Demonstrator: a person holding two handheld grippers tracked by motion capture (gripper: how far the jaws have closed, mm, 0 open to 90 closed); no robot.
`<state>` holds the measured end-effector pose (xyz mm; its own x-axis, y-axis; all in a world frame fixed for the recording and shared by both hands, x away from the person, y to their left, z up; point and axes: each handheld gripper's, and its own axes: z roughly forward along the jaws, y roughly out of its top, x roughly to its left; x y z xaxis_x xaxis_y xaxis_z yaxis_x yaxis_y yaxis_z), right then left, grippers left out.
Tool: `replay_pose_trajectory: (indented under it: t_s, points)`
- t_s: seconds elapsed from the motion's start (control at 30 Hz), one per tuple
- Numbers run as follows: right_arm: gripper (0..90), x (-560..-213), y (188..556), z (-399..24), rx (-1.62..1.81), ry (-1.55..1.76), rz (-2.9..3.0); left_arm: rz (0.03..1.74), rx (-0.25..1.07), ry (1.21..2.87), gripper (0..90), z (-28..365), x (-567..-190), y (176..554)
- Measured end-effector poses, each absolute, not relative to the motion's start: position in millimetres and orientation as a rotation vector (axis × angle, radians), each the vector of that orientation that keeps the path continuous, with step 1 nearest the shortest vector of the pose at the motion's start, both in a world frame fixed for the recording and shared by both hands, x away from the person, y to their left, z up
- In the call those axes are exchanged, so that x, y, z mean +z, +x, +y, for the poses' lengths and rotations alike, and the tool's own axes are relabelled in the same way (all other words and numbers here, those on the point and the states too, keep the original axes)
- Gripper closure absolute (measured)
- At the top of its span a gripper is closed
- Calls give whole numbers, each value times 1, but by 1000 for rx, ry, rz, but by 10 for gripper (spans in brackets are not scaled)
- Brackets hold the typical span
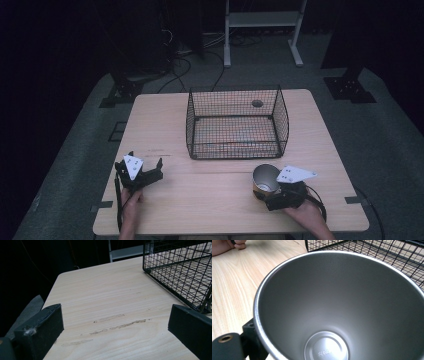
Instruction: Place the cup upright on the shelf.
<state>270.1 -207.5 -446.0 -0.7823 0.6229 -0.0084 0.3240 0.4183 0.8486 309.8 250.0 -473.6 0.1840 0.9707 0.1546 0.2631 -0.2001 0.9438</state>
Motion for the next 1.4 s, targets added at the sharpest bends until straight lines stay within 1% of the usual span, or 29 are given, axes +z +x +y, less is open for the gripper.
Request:
replay_pose_trajectory:
  t_s: [0.03, 0.5, 1.03, 1.4]
  points:
    - [138, -446, 270, -208, 1307, 814, 2351, 1196, 1068, 1626, 0, 250, -474, 310]
    - [139, -439, 271, -211, 1349, 822, 2359, 1197, 1068, 1625, 0, 250, -474, 310]
    - [137, -411, 280, -214, 1427, 808, 2358, 1196, 1067, 1626, 0, 250, -474, 310]
    - [137, -384, 289, -210, 1462, 780, 2358, 1196, 1067, 1626, 0, 250, -474, 310]
